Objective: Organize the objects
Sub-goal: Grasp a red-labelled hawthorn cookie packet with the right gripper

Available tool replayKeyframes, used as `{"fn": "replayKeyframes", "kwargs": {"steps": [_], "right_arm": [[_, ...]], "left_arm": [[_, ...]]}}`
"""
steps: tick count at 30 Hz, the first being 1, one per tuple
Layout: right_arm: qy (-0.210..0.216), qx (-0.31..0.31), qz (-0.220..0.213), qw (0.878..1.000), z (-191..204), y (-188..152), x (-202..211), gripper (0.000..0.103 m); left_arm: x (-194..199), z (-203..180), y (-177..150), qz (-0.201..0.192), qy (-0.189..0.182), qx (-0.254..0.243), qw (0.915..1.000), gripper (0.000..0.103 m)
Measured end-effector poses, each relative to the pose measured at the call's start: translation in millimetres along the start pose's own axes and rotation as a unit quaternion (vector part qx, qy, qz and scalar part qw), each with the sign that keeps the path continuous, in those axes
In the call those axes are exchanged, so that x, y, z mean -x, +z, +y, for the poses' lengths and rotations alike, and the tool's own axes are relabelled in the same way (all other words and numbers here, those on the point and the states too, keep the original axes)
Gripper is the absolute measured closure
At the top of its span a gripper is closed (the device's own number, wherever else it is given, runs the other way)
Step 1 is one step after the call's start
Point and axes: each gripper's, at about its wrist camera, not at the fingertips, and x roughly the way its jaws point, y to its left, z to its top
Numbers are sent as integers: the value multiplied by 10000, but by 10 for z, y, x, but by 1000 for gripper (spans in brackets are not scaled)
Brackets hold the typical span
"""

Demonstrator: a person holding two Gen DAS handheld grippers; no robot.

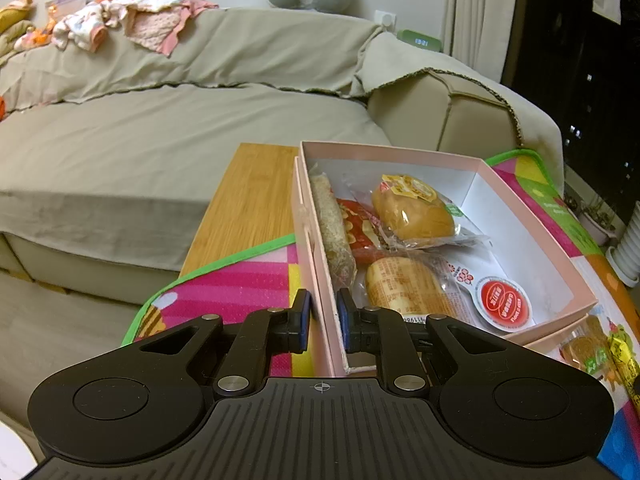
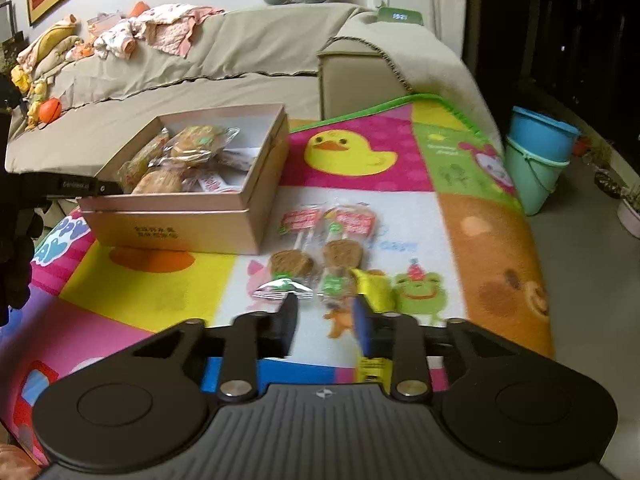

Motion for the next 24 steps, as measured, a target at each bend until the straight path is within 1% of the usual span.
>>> {"fn": "replayKeyframes", "kwargs": {"steps": [1, 3, 6, 9, 11, 13, 14, 15, 16, 19, 22, 24], "right_arm": [[41, 11, -10, 10000, 30, -1, -44, 61], [83, 69, -61, 9999, 97, 23, -145, 58], [165, 145, -110, 9997, 195, 100, -335, 58], [147, 147, -102, 9997, 259, 183, -559, 58], [118, 223, 44, 9997, 295, 226, -731, 51], [72, 422, 40, 9991, 359, 216, -808, 50], [25, 564, 45, 9984, 391, 208, -814, 50], [-7, 662, 36, 9978, 408, 199, -805, 54], [1, 674, 47, 9977, 398, 194, -793, 64], [12, 524, 117, 9986, 306, 173, -703, 67], [123, 336, 196, 9992, 213, 118, -541, 67], [148, 324, 230, 9991, 184, 71, -398, 67]], "left_arm": [[0, 8, 0, -1, -3, -2, 10000, 86], [0, -2, 1, 0, 3, 0, 10000, 86], [0, 3, 1, 2, 1, -6, 10000, 86], [0, -3, 2, 3, -3, -6, 10000, 86], [-1, 0, 3, 6, -3, -11, 10000, 86], [-1, 5, 1, 7, -2, -14, 10000, 86], [-3, -2, 1, 4, -2, -11, 10000, 86], [-3, -3, 2, 4, -3, -11, 10000, 86], [-3, -1, 2, 4, -10, -16, 10000, 86], [-2, -7, 0, 3, -11, -20, 10000, 86], [-2, -8, -1, 3, -14, -25, 10000, 86], [-1, -6, -1, 1, -10, -21, 10000, 86]]}}
